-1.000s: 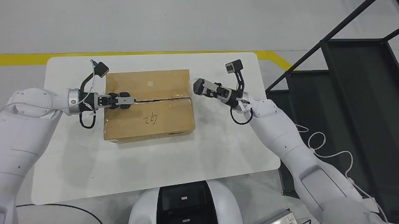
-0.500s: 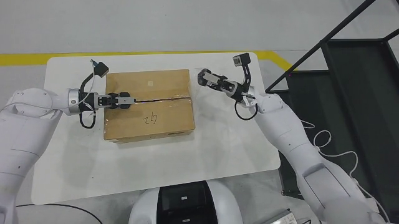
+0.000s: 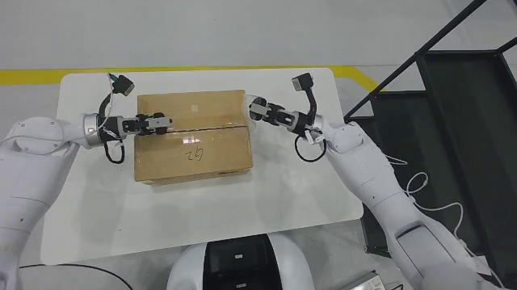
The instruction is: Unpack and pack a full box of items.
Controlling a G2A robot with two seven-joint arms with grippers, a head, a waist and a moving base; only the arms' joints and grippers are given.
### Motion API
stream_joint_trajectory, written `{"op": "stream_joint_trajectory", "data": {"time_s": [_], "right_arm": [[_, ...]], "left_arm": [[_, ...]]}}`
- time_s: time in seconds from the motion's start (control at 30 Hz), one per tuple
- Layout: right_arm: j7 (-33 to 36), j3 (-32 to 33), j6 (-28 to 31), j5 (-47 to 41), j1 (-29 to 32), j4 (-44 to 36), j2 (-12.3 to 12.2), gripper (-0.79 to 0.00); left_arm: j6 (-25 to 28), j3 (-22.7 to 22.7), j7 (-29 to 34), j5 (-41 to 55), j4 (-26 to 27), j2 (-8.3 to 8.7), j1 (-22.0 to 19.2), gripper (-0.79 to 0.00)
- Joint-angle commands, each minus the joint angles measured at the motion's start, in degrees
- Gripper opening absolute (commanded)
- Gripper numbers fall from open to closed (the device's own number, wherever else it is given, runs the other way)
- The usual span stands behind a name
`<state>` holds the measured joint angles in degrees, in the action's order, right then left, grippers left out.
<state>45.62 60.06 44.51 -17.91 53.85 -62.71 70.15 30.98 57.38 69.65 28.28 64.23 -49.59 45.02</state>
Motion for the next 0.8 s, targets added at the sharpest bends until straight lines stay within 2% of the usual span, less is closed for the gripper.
{"op": "stream_joint_trajectory", "data": {"time_s": [0.0,0.13,0.37,0.6,0.77], "right_arm": [[-0.4,0.1,-0.3,0.4,0.2,-0.4,0.0,-0.785],[-0.7,0.5,-0.9,1.3,0.6,-1.4,-0.2,-0.785],[-1.0,1.2,-1.6,2.1,1.3,-2.9,-0.4,-0.785],[-1.6,1.5,-2.5,4.0,1.5,-3.9,-0.6,-0.785],[-3.0,2.6,-3.6,7.0,2.5,-5.5,-1.0,-0.785]], "left_arm": [[1.1,1.9,-0.9,1.7,-0.1,0.38,1.1,0.0],[2.1,6.5,-2.0,1.9,-0.5,1.74,3.9,0.0],[-2.6,12.0,-7.9,-4.0,0.5,3.62,9.2,0.0],[-6.6,10.5,-7.6,-8.8,4.4,3.5,10.7,0.0],[-6.2,8.7,-5.1,-7.7,4.3,2.84,9.7,0.0]]}}
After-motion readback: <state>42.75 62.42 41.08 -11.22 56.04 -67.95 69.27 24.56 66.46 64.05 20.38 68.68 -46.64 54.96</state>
